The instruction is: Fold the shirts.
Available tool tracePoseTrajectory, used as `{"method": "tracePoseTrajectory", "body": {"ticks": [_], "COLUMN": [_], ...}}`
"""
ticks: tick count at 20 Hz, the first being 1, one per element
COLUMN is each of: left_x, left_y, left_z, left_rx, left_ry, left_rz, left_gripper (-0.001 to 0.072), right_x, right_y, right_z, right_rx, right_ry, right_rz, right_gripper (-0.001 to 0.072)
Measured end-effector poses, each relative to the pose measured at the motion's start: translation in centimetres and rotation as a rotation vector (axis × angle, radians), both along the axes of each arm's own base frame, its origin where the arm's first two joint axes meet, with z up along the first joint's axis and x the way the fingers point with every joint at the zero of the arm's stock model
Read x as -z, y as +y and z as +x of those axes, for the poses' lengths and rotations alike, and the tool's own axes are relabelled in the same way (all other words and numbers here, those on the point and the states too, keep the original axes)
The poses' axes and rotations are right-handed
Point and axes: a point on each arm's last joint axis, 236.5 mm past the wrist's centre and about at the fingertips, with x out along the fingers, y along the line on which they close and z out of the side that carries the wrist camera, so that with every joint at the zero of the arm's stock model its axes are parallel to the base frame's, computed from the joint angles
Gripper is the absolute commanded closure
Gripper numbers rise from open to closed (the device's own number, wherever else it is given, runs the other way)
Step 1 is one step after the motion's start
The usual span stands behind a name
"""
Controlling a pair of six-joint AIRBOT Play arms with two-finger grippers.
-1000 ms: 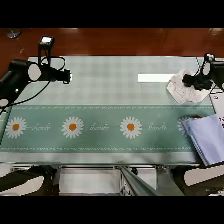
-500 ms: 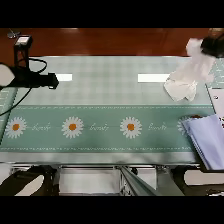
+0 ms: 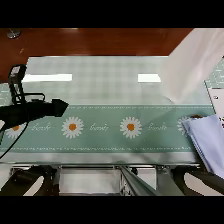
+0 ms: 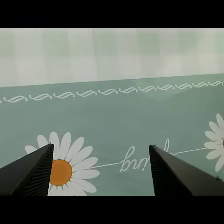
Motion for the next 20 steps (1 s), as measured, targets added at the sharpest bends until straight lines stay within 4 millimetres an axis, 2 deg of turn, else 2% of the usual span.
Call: {"method": "tracePoseTrajectory", "body": {"ticks": [2, 3, 4, 5, 6, 8, 10, 12, 15, 16, 17, 19, 20], "left_x": [0.3, 0.5, 0.5, 0.6, 0.7, 0.9, 1.2, 1.4, 1.7, 1.8, 2.0, 2.3, 2.6], "left_y": [-0.2, -0.3, -0.3, -0.4, -0.4, -0.2, 0.9, 2.9, 5.6, 6.0, 6.1, 5.8, 5.4], "left_z": [-0.2, -0.1, 0.0, 0.3, 0.5, 1.3, 2.3, 3.2, 3.7, 3.7, 3.5, 3.3, 2.9], "left_rx": [-0.001, -0.003, -0.007, -0.01, -0.012, -0.025, -0.057, -0.115, -0.2, -0.215, -0.223, -0.221, -0.203], "left_ry": [0.009, 0.012, 0.007, 0.003, 0.003, -0.011, -0.019, -0.024, -0.008, 0.0, 0.016, 0.036, 0.057], "left_rz": [-0.009, -0.013, -0.017, -0.021, -0.021, -0.017, 0.005, 0.026, 0.028, 0.024, 0.014, -0.003, -0.007], "left_gripper": [0.0004, 0.0004, 0.0004, 0.0004, 0.0004, 0.0004, 0.0004, 0.0005, 0.0005, 0.0004, 0.0004, 0.0004, 0.0004], "right_x": [-1.2, -1.2, -0.3, 1.4, 3.8, 9.7, 17.4, 25.0, 35.2, 38.0, 40.2, 42.3, 42.5], "right_y": [2.8, 4.2, 6.0, 8.1, 10.4, 15.6, 21.3, 26.8, 33.7, 35.4, 36.7, 37.5, 36.9], "right_z": [-3.0, -4.2, -5.0, -5.6, -5.8, -6.2, -6.4, -7.0, -9.2, -10.2, -11.0, -11.1, -10.5], "right_rx": [-0.079, -0.122, -0.179, -0.252, -0.325, -0.471, -0.587, -0.665, -0.739, -0.757, -0.767, -0.776, -0.778], "right_ry": [-0.014, -0.008, 0.02, 0.071, 0.134, 0.272, 0.425, 0.564, 0.762, 0.828, 0.882, 0.929, 0.943], "right_rz": [-0.027, -0.037, -0.042, -0.045, -0.048, -0.047, -0.045, -0.032, -0.016, -0.004, 0.016, 0.031, 0.023], "right_gripper": [0.0681, 0.0681, 0.0681, 0.0681, 0.0682, 0.0681, 0.0681, 0.0681, 0.0669, 0.045, 0.0081, 0.0087, 0.0087]}}
